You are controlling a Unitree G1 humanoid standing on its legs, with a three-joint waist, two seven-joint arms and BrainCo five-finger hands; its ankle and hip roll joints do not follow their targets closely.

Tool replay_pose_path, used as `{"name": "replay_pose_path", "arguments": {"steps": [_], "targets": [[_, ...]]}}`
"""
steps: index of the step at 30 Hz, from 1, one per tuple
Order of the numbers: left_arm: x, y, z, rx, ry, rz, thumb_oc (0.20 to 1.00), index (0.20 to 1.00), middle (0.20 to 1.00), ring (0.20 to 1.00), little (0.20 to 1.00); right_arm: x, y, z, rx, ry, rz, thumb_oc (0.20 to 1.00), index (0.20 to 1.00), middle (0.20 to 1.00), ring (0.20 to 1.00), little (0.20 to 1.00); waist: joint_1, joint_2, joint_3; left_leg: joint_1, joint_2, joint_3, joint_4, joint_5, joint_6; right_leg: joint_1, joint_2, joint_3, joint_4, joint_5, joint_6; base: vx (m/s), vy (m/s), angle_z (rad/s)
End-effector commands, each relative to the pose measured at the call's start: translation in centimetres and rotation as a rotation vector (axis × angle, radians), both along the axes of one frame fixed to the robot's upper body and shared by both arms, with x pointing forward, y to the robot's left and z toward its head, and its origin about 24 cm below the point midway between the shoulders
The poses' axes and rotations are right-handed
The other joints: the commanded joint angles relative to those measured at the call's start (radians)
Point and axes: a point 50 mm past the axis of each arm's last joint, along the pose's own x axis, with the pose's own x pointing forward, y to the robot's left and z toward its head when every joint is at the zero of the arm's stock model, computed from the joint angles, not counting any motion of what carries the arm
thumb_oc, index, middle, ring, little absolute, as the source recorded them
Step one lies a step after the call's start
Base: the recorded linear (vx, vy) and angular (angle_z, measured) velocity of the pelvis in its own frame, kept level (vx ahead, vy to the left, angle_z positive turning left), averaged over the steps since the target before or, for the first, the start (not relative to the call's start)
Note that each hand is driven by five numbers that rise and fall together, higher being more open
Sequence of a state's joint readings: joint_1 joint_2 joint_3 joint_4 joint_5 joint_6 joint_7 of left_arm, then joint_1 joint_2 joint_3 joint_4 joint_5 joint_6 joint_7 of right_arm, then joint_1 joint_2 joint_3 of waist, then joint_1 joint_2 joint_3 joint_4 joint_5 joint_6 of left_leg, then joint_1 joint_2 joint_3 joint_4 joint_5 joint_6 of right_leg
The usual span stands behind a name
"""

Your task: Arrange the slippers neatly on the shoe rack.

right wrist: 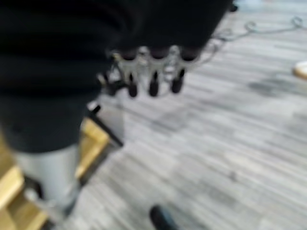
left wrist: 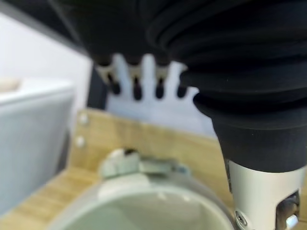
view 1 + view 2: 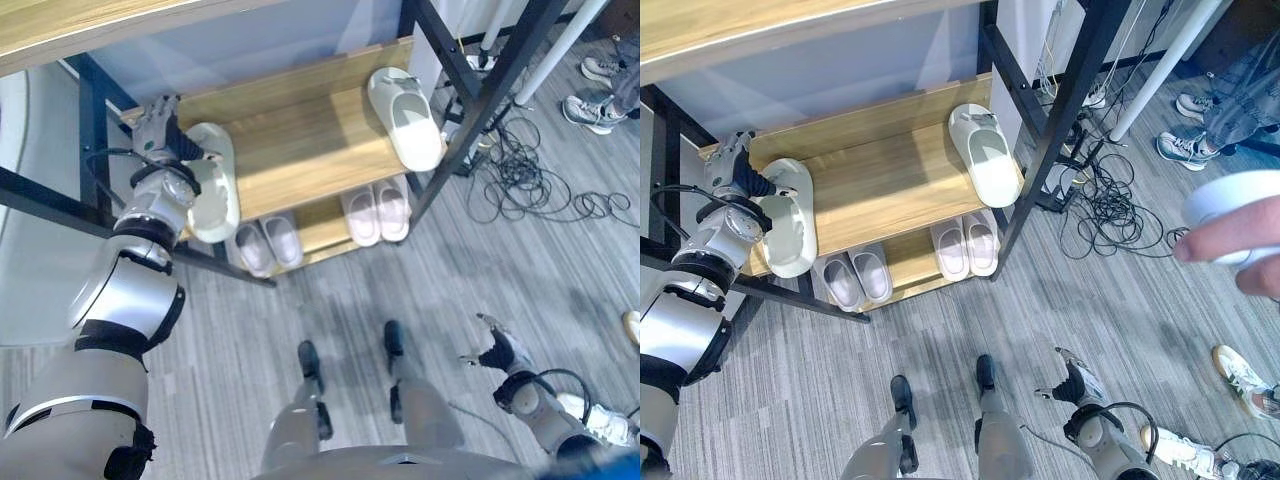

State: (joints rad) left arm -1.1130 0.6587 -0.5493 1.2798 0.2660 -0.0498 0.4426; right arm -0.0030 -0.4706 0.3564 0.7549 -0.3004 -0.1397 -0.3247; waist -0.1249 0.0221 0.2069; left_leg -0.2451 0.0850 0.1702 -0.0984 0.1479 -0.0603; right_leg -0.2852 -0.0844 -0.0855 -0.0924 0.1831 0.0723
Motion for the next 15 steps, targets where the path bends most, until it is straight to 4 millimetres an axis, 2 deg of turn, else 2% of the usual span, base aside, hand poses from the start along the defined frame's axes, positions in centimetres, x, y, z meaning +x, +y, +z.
{"name": "replay_pose_path", "arguments": {"steps": [1,9,15], "targets": [[0.1,1.1,4.8,0.054,-0.115,0.070,1.000,1.000,1.000,1.000,1.000,1.1,0.1,0.8,0.012,-0.053,0.022,1.000,1.000,1.000,1.000,1.000,0.017,-0.002,0.026,-0.019,0.012,-0.093,0.011,-0.053,-0.052,0.014,-0.064,-0.008,0.043,-0.112,0.105,-0.04,0.000,0.10],[-0.4,2.2,5.5,0.068,-0.117,0.105,1.000,1.000,1.000,1.000,1.000,1.2,0.3,1.0,0.017,-0.059,0.045,1.000,1.000,1.000,1.000,1.000,0.020,-0.012,0.035,-0.027,0.015,-0.094,0.011,-0.052,-0.052,0.006,-0.064,-0.008,0.040,-0.107,0.107,-0.01,0.000,0.03],[-0.5,2.4,4.9,0.065,-0.093,0.098,1.000,1.000,1.000,1.000,1.000,1.5,-0.1,1.4,0.011,-0.065,0.041,1.000,1.000,1.000,1.000,1.000,0.024,-0.013,0.045,-0.031,0.016,-0.095,0.011,-0.045,-0.056,0.002,-0.062,-0.008,0.046,-0.109,0.105,0.00,0.000,0.00]]}}
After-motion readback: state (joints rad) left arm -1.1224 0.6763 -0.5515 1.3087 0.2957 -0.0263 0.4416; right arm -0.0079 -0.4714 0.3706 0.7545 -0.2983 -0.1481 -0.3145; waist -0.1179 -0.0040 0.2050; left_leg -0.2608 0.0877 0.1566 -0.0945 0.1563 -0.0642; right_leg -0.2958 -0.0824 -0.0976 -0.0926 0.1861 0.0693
